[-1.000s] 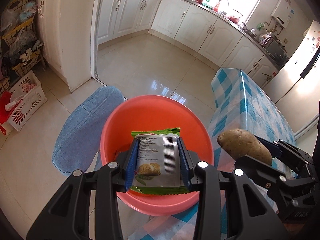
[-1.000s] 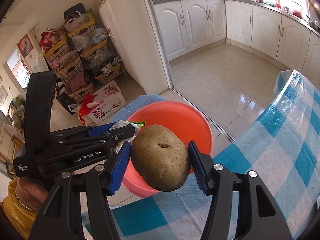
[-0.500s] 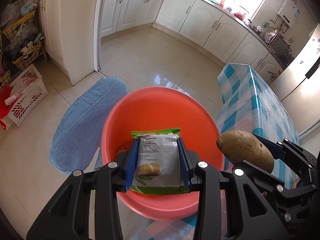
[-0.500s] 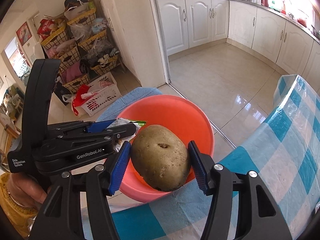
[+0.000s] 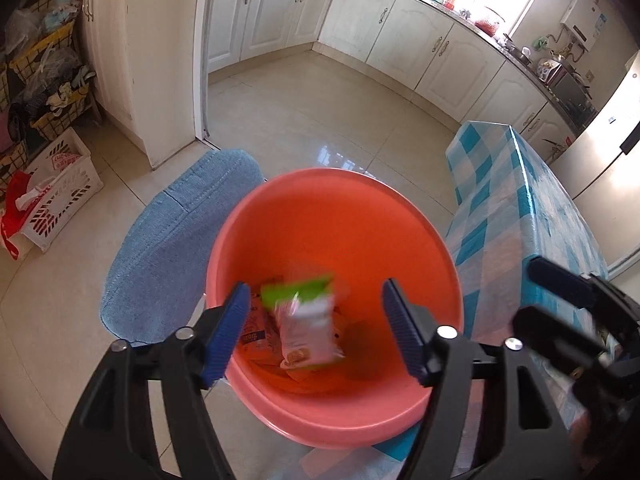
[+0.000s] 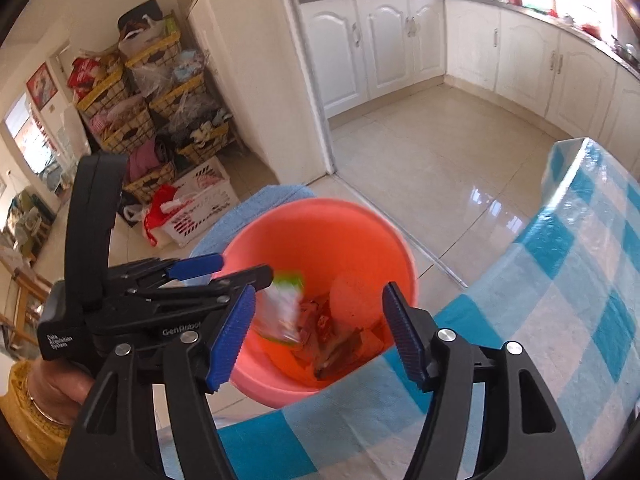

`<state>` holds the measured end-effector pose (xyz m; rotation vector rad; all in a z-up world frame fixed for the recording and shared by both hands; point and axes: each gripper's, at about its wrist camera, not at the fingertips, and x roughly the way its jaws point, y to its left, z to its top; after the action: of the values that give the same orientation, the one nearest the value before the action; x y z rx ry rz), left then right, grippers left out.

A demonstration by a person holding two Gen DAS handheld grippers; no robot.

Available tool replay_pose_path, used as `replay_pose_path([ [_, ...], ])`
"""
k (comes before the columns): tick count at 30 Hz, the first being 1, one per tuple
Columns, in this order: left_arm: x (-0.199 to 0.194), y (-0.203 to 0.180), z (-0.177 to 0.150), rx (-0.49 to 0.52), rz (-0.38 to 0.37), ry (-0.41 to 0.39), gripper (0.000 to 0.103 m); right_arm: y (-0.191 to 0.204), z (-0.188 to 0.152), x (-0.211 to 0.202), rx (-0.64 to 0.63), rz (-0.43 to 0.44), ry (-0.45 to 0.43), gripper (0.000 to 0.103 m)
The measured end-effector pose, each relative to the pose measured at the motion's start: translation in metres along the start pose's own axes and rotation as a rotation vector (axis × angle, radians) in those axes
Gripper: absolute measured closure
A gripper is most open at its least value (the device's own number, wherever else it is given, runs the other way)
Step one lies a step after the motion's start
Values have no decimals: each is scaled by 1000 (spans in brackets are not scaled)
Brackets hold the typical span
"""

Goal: Collect trash
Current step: 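Return both open tools to the table toward the foil tray and root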

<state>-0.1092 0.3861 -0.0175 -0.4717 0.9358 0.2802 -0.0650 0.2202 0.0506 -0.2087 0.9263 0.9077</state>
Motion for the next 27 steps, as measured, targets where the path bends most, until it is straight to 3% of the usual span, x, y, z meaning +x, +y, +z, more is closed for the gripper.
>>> replay_pose_path([
  [2,-1,1,0,-2,15,-3,21,-3,-1,-10,14,-4,-26,35],
  [5,-5,-2,1,3,34,-8,19,-10,-5,-26,48,-34,-62,19],
  [8,-10,-6,0,15,43,-14,17,-22,-9,-43,107,-45,-95,14],
  [27,-53,-47,-6,104,-19,-86,13,-42,-66,-117,214,-179,-207,14],
])
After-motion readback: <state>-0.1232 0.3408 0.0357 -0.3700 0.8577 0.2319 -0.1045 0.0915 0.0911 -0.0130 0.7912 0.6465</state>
